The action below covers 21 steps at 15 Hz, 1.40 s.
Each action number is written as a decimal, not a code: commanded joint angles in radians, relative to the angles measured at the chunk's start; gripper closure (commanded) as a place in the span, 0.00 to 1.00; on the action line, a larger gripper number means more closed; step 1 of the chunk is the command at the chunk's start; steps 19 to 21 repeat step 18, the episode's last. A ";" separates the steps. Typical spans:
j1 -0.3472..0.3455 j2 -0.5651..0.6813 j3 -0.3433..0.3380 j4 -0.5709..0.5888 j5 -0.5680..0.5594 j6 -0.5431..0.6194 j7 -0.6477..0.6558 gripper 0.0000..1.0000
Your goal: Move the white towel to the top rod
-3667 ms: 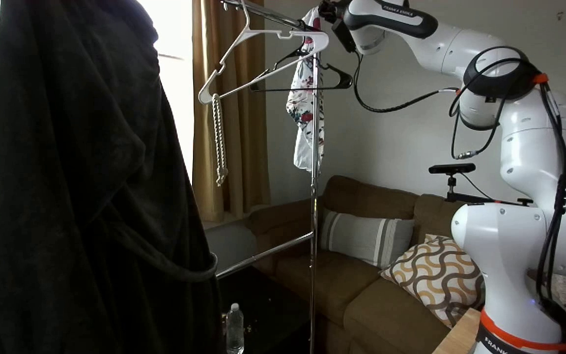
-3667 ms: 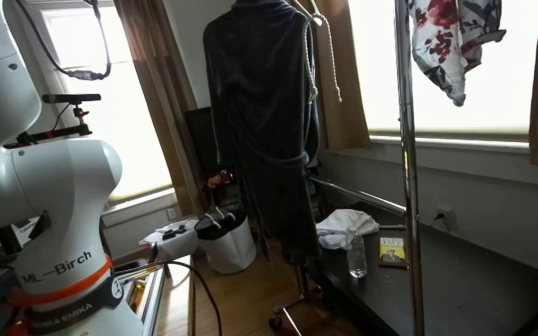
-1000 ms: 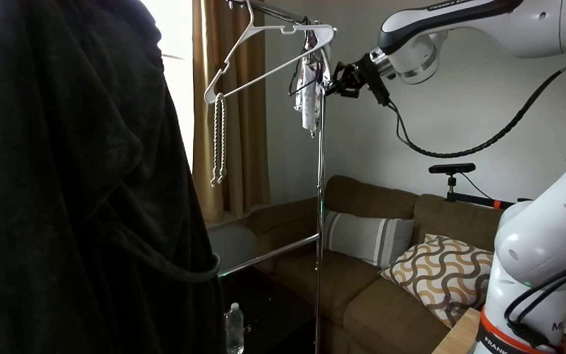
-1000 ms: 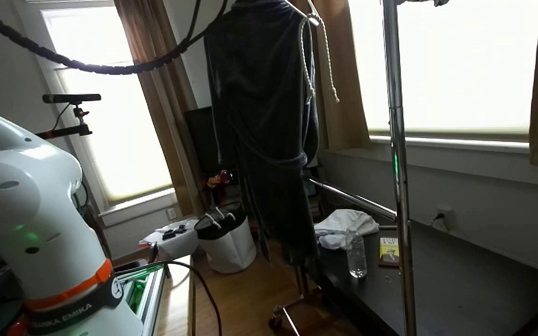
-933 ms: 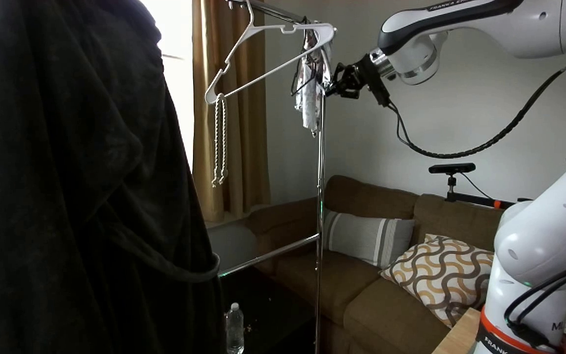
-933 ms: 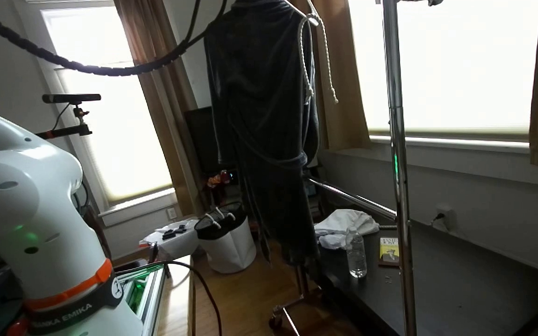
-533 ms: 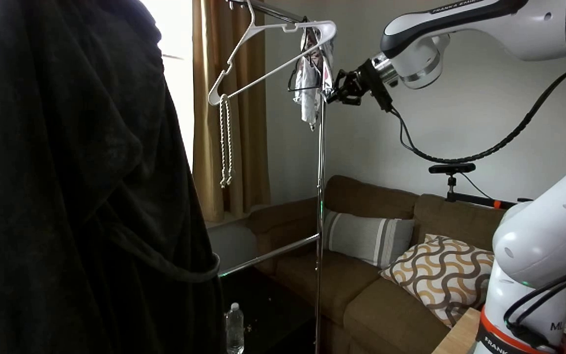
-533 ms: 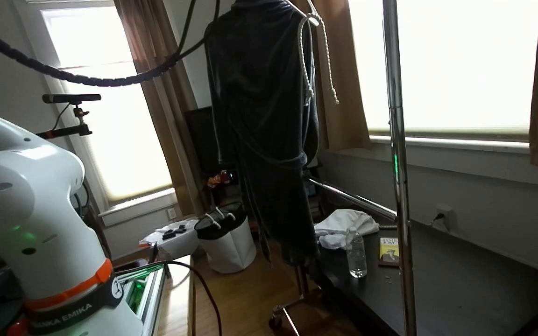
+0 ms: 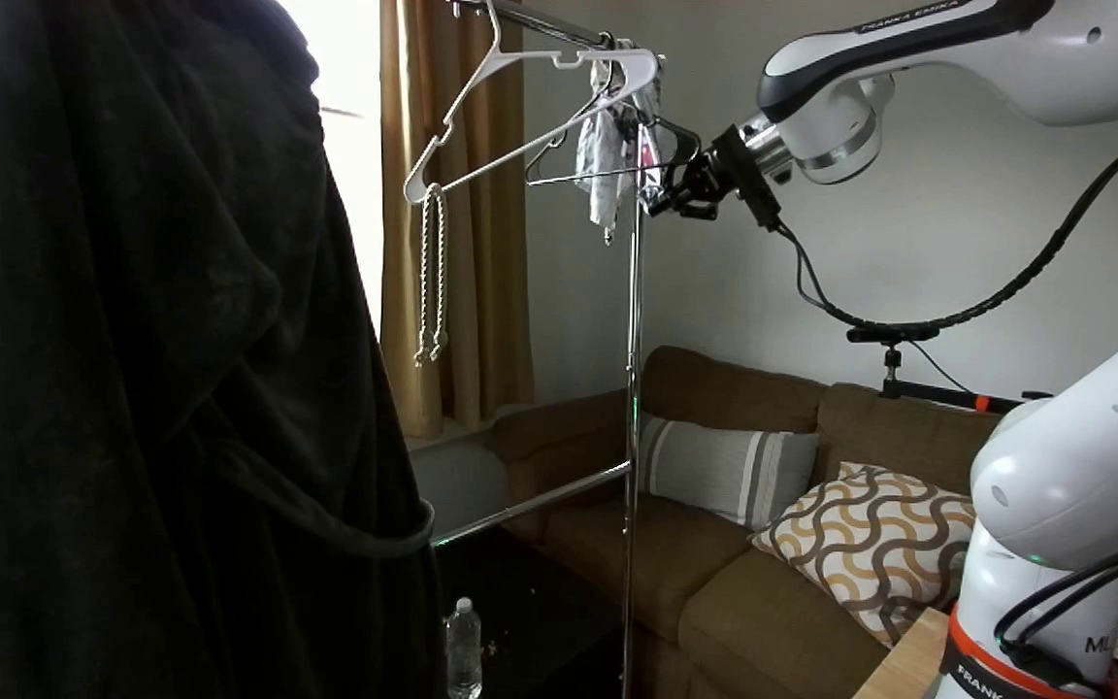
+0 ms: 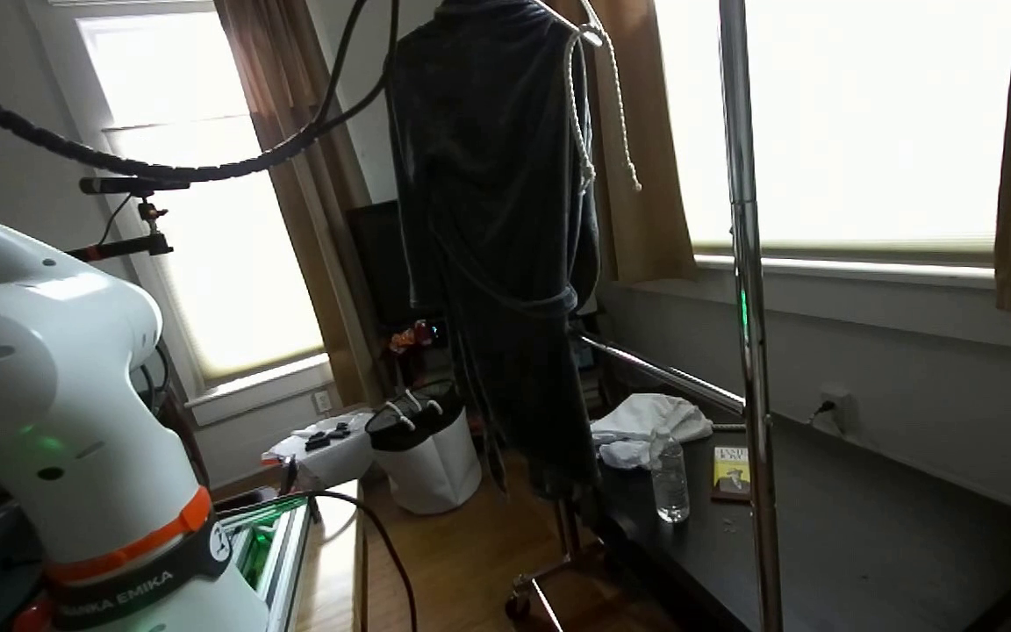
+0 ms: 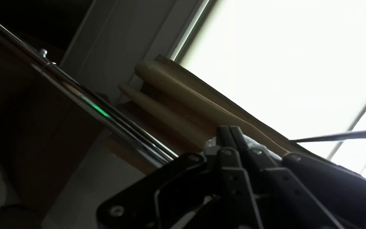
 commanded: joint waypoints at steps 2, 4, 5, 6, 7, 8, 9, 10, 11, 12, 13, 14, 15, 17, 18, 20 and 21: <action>-0.067 -0.030 0.033 -0.016 -0.008 -0.022 0.001 0.70; -0.111 -0.029 0.048 0.005 -0.059 -0.021 -0.007 0.61; -0.130 -0.027 0.054 0.019 -0.085 0.003 -0.018 0.55; -0.154 -0.024 0.063 0.029 -0.115 0.033 -0.026 0.46; -0.178 -0.026 0.068 0.039 -0.145 0.031 -0.022 0.39; -0.196 -0.029 0.071 0.047 -0.170 0.021 -0.016 0.32; -0.219 -0.032 0.075 0.050 -0.196 0.001 -0.005 0.23; -0.262 -0.035 0.090 0.053 -0.236 -0.005 0.010 0.17; -0.312 -0.040 0.107 0.057 -0.287 -0.034 0.026 0.10; -0.367 -0.049 0.127 0.058 -0.341 -0.059 0.049 0.02; -0.409 -0.057 0.142 0.062 -0.387 -0.076 0.064 0.00; -0.437 -0.066 0.151 0.071 -0.422 -0.095 0.073 0.00; -0.463 -0.078 0.158 0.078 -0.451 -0.118 0.085 0.00; -0.486 -0.077 0.151 0.087 -0.507 -0.089 0.044 0.00; -0.445 -0.058 0.137 0.088 -0.466 -0.078 0.058 0.00; -0.445 -0.058 0.137 0.088 -0.466 -0.078 0.058 0.00; -0.445 -0.058 0.137 0.088 -0.466 -0.078 0.058 0.00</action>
